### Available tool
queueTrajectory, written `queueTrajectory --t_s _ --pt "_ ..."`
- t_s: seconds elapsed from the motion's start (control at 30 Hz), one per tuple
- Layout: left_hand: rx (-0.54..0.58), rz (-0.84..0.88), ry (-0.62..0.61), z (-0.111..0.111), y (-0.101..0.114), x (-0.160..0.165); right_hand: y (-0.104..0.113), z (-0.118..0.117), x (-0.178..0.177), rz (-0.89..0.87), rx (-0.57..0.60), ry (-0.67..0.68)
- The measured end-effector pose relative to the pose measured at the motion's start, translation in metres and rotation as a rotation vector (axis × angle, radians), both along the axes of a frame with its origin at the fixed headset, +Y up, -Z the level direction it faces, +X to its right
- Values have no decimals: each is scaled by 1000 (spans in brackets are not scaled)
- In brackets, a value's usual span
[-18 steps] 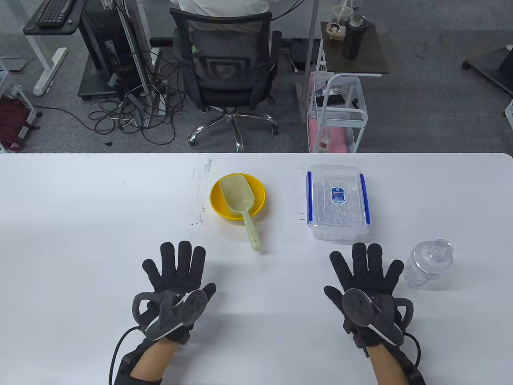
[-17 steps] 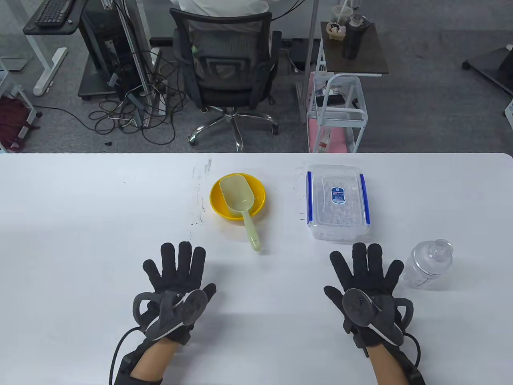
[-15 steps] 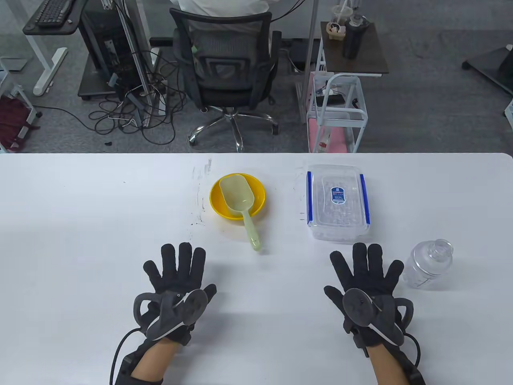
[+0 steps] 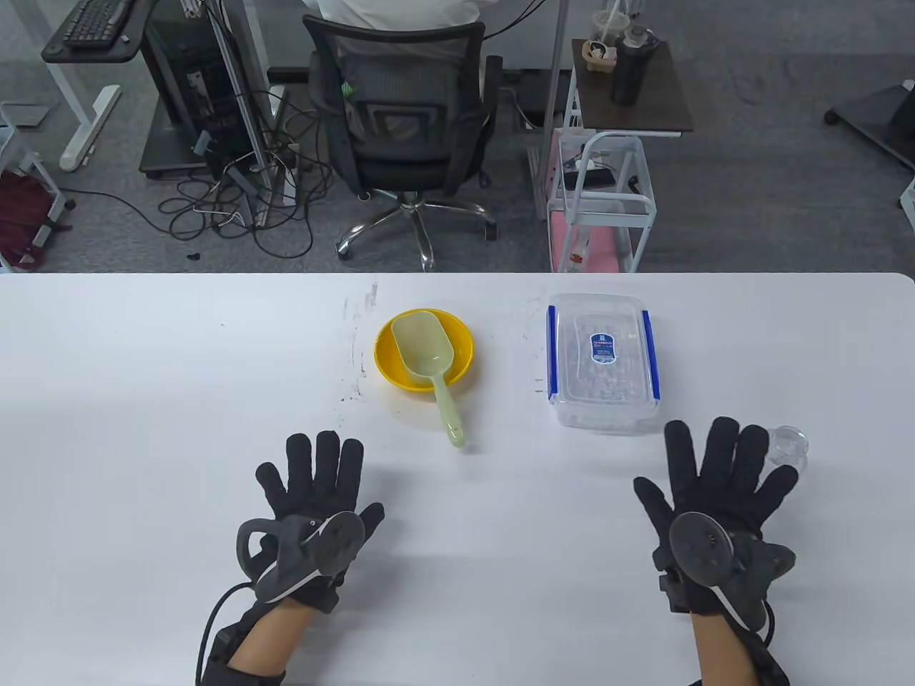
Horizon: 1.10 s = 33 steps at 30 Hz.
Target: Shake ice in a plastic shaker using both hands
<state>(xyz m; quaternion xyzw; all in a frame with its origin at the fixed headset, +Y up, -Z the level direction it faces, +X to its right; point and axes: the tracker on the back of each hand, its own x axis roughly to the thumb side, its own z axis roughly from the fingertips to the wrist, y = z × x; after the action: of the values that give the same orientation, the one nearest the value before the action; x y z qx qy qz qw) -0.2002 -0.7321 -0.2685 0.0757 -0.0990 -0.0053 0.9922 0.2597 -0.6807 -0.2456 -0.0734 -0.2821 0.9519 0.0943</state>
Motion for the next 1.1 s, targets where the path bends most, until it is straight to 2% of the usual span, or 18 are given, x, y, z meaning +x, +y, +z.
queueTrajectory --t_s 0.13,0.27,0.33,0.4,0.47,0.57,0.67,0.73,0.83,1.1 --pt "15 20 3 1 2 -3 8 -5 37 -42 69 -156" --pt "-8 20 3 0 0 -1 10 -23 70 -208 8 -242" --pt "-12 19 3 -1 -1 0 2 -33 84 -355 -45 -232" --pt "-15 18 4 -1 -1 1 -6 -39 94 -479 -40 -208" --pt "-8 21 9 0 0 -1 -16 -44 102 -628 7 -153" --pt "-6 38 17 -1 1 -3 -20 -45 105 -752 80 -111" --pt "-13 45 25 -2 0 -5 -28 -41 110 -776 153 -156" --pt "-19 53 27 -1 0 -6 -38 -40 114 -766 138 -194" --pt "-12 69 21 1 2 -7 -42 -43 115 -833 139 -151" --pt "-18 102 6 2 1 -4 -33 -41 107 -827 140 -110"
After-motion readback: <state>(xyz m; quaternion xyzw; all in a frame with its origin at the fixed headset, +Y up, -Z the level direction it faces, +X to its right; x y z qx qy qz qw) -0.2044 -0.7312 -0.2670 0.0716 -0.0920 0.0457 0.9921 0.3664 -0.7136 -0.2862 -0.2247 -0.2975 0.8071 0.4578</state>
